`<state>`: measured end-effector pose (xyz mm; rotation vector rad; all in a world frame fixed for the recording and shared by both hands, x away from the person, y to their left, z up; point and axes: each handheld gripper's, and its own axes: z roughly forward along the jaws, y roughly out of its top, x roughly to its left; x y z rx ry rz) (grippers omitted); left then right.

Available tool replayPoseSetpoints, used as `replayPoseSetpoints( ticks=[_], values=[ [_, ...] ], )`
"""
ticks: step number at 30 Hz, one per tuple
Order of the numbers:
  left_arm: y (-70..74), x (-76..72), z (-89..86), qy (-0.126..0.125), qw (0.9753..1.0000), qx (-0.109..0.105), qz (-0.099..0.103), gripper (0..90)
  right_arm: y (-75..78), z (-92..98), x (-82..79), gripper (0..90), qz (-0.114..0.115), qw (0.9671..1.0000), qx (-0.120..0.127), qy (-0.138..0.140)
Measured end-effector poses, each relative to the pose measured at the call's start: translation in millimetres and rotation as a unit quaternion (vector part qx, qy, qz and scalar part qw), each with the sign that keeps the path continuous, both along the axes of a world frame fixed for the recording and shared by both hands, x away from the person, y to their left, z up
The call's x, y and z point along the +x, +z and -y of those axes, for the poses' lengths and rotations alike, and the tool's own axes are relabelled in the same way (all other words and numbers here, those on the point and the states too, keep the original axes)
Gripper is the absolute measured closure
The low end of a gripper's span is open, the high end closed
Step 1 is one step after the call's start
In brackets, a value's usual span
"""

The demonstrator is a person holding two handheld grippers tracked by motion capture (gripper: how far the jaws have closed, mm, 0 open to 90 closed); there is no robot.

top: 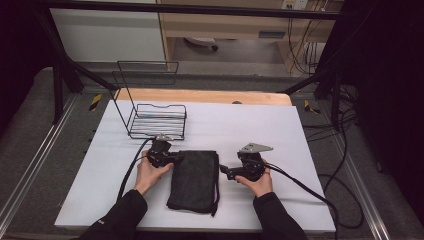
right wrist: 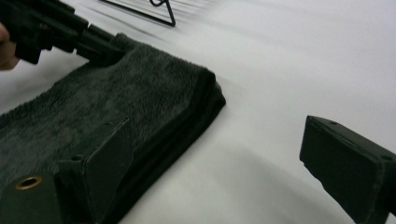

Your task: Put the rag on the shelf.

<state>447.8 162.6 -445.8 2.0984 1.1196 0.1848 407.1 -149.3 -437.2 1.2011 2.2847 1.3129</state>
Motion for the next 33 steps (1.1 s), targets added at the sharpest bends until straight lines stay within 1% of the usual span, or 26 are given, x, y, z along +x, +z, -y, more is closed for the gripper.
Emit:
replayPoseSetpoints(
  ticks=[2, 3, 4, 7, 8, 9, 10, 13, 15, 16, 17, 19, 21, 22, 23, 26, 28, 32, 33],
  values=[
    [-0.3, -1.1, 1.2, 0.0, 1.0, 0.001, 0.004, 73.6, 1.0, -5.6, 5.0, 12.4, -0.002, 1.0, -0.001, -0.005],
    [-0.3, -1.6, 1.8, 0.001, 1.0, 0.001, 0.005, 74.1, 1.0, -13.1, 11.1, 15.8, -0.003, 1.0, -0.006, -0.005],
    [-0.2, -1.7, 1.7, -0.001, 1.0, 0.004, 0.006, 74.1, 1.0, -13.1, 11.1, 15.8, -0.003, 1.0, -0.006, -0.005],
    [-0.4, -1.7, 1.5, -0.003, 0.9999, 0.004, 0.009, 74.3, -1.4, -24.5, 20.0, 21.8, -0.007, 0.9999, -0.011, -0.003],
    [-0.5, -1.7, 1.4, -0.003, 0.9999, 0.004, 0.01, 74.3, -4.3, -31.2, 26.0, 24.9, -0.014, 0.9998, -0.015, -0.006],
    [-0.6, -1.9, 1.5, -0.003, 0.9999, 0.004, 0.011, 74.3, -4.3, -31.2, 26.0, 24.9, -0.014, 0.9998, -0.015, -0.006],
    [-0.6, -2.2, 1.7, -0.004, 0.9999, 0.005, 0.013, 74.3, -6.4, -33.6, 29.3, 26.7, -0.015, 0.9997, -0.018, -0.007],
    [-0.5, -2.3, 1.4, -0.008, 0.9998, 0.01, 0.016, 74.4, -12.4, -37.9, 34.8, 33.3, -0.023, 0.9996, -0.009, -0.013],
    [-0.6, -2.4, 1.4, -0.008, 0.9998, 0.009, 0.017, 74.4, -16.7, -38.5, 36.1, 35.3, -0.027, 0.9992, -0.022, -0.017],
    [-0.7, -2.4, 1.4, -0.007, 0.9998, 0.008, 0.017, 74.4, -18.7, -38.8, 36.4, 36.0, -0.03, 0.9991, -0.027, -0.014],
    [-0.8, -2.6, 1.5, -0.006, 0.9998, 0.008, 0.017, 74.4, -20.0, -39.2, 36.1, 37.3, -0.033, 0.999, -0.028, -0.013],
    [-0.7, -3.0, 1.9, -0.005, 0.9998, 0.009, 0.019, 74.4, -20.3, -40.2, 35.4, 44.5, -0.04, 0.9989, -0.022, -0.009],
    [-0.7, -2.9, 1.7, -0.006, 0.9998, 0.008, 0.019, 74.5, -20.5, -40.7, 35.1, 49.1, -0.045, 0.9988, -0.016, -0.004],
    [-0.9, -2.6, 1.3, -0.006, 0.9998, 0.006, 0.017, 74.7, -20.4, -41.0, 34.5, 54.0, -0.053, 0.9985, -0.01, -0.002],
    [-1.2, -2.4, 1.0, -0.005, 0.9998, 0.002, 0.017, 74.7, -20.4, -41.0, 34.5, 54.0, -0.053, 0.9985, -0.01, -0.002],
    [-1.4, -2.5, -0.1, -0.005, 0.9999, 0.0, 0.016, 75.3, -20.1, -41.0, 34.6, 57.9, -0.064, 0.998, -0.004, -0.004],
    [-1.1, -3.0, 0.3, -0.005, 0.9998, 0.001, 0.018, 76.6, -20.1, -41.0, 35.0, 63.2, -0.071, 0.9975, 0.002, -0.002],
    [-0.2, -3.3, -0.1, -0.003, 0.9999, 0.0, 0.015, 79.5, -20.5, -40.2, 37.3, 72.7, -0.095, 0.9953, 0.019, 0.004],
    [-0.1, -3.3, -0.3, -0.002, 0.9999, -0.002, 0.014, 79.8, -20.4, -40.1, 37.6, 73.9, -0.101, 0.9946, 0.023, 0.004]
  ],
)
